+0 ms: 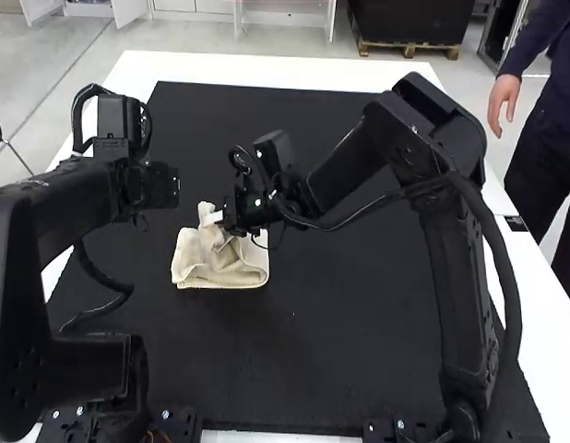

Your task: Fold the towel.

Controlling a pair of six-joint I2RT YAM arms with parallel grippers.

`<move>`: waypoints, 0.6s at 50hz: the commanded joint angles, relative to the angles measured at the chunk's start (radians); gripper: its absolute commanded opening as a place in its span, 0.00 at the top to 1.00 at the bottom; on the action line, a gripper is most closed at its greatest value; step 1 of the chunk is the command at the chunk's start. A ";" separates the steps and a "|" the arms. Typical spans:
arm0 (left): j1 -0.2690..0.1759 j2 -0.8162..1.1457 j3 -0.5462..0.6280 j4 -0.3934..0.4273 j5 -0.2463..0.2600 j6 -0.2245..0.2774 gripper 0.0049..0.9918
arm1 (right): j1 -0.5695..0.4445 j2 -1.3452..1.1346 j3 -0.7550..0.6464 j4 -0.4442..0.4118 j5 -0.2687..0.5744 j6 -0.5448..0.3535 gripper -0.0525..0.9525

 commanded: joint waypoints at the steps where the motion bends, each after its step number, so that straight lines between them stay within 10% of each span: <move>1: 0.012 -0.019 0.011 0.003 -0.008 -0.022 0.03 | 0.032 0.024 0.044 0.010 -0.065 0.005 0.97; 20: 0.052 -0.060 0.012 -0.006 -0.003 -0.022 0.03 | 0.057 0.063 0.064 0.057 -0.041 0.031 0.92; 30: 0.052 -0.073 0.012 -0.012 0.016 -0.020 0.03 | 0.049 0.070 0.073 0.048 0.040 0.025 0.24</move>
